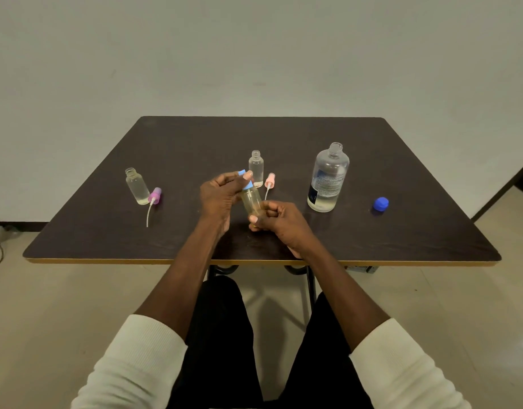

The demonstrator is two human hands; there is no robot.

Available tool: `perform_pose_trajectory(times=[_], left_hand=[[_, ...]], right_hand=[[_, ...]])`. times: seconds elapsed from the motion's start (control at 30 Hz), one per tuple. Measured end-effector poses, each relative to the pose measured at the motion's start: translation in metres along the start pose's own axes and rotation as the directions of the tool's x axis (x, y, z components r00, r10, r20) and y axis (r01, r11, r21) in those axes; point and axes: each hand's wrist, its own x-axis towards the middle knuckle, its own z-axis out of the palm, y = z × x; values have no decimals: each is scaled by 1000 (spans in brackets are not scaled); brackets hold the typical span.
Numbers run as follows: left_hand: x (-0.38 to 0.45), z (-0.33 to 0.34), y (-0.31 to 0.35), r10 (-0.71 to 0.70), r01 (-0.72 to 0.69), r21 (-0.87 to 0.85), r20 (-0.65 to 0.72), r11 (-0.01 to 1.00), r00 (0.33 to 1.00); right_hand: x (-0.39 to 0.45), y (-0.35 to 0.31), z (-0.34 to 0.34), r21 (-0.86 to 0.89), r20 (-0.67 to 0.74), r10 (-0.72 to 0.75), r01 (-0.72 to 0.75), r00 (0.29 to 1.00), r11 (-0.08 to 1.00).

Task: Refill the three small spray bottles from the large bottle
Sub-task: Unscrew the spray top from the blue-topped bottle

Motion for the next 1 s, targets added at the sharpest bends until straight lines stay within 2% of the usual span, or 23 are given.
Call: perform_pose_trajectory(times=[0.07,0.13,0.23,0.3,0.33,0.43,0.5,0.63,0.77,0.9,1.0], left_hand=[[2,0,0,35,-33,98,-18,995,999],[2,3,1,12,-15,123,29,992,1000],[2,1,3,-95,101,-19,202,995,975],[2,-3,5,-105,140,-94,309,986,945],[2,-4,6,-100,136,-97,308,986,946],[3,0,8,-81,86,-27,144,996,986],[6,2,7,-71,69,21,102,997,992],[5,2,5,-64,50,89,165,995,984],[4,-5,7,-106,114,-16,261,993,959],[6,-5,6,-55,48,64,109,997,992],[3,-3,4,-65,55,65,167,996,984]], right_hand=[[0,0,2,6,-21,9,-9,1000,1000],[1,-1,4,16,-33,10,-9,999,1000],[2,-3,2,72,-50,18,-14,999,997],[2,-4,1,115,-46,39,-33,998,993],[2,-4,0,123,-39,45,-40,998,992],[2,-4,2,104,-35,38,-34,999,994],[2,-3,5,64,-45,36,-33,998,997],[1,-6,7,28,-74,44,-42,996,999],[2,-5,7,15,-80,42,-41,996,999],[2,-5,7,-16,-84,27,-29,996,999],[2,-7,9,-2,-99,31,-31,995,1000]])
